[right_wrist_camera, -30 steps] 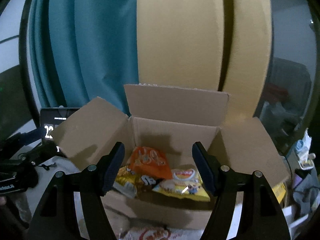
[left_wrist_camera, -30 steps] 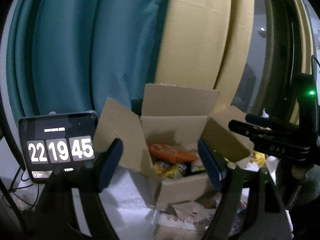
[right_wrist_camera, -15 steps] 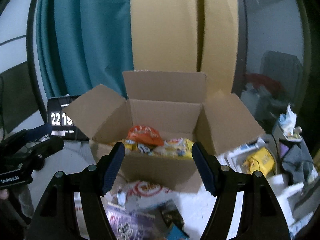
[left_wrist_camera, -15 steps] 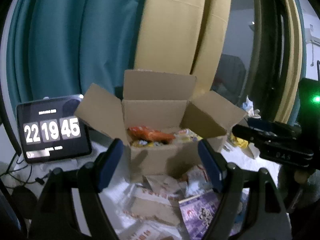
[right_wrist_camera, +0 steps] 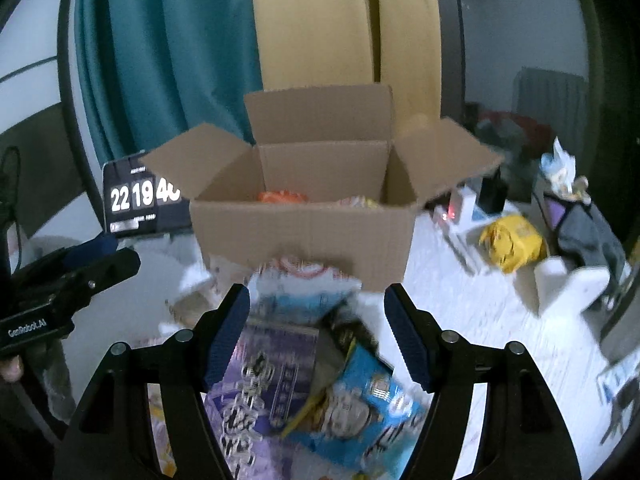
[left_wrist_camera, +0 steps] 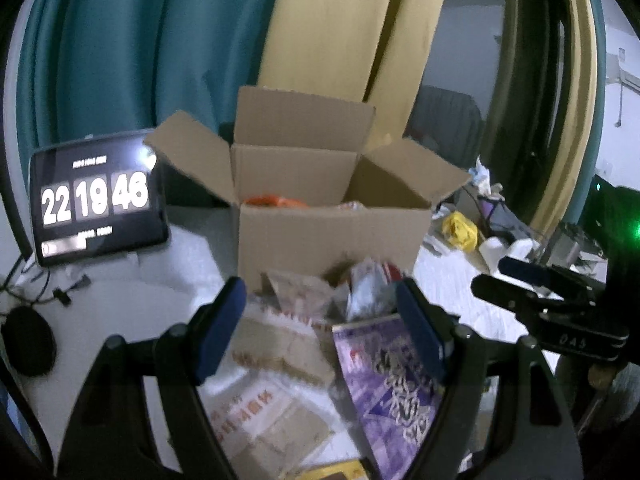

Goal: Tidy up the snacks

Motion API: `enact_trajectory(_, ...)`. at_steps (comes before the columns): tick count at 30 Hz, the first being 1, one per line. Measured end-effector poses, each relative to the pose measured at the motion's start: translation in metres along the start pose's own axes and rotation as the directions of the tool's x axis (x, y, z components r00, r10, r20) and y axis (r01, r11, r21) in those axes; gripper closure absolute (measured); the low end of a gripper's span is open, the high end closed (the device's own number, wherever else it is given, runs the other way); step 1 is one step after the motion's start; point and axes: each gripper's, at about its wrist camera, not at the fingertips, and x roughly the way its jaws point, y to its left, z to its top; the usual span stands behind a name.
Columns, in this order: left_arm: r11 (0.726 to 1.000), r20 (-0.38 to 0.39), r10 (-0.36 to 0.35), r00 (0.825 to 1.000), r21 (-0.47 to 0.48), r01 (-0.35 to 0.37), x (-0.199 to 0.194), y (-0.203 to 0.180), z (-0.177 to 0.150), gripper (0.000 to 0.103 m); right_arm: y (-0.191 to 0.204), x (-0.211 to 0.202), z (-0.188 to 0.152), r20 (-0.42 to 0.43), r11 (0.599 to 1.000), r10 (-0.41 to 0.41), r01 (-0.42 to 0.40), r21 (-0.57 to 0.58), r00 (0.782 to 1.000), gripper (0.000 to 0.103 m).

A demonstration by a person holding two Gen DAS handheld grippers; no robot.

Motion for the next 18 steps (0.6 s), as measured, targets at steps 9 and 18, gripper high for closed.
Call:
enact_trajectory(9,0.999,-0.102,0.041,0.994,-0.021,-0.044,0.005,0.022,-0.047,0.024,0.008,0.010,-0.056,-0.104,0.998,0.032,-0.027,0.055,0.994,0.030)
enact_trajectory(18,0.996,-0.209,0.079,0.975,-0.025,-0.086,0.011,0.050,-0.087,0.024,0.019,0.018,-0.096,-0.189,0.994,0.067,-0.048,0.102,0.980,0.030)
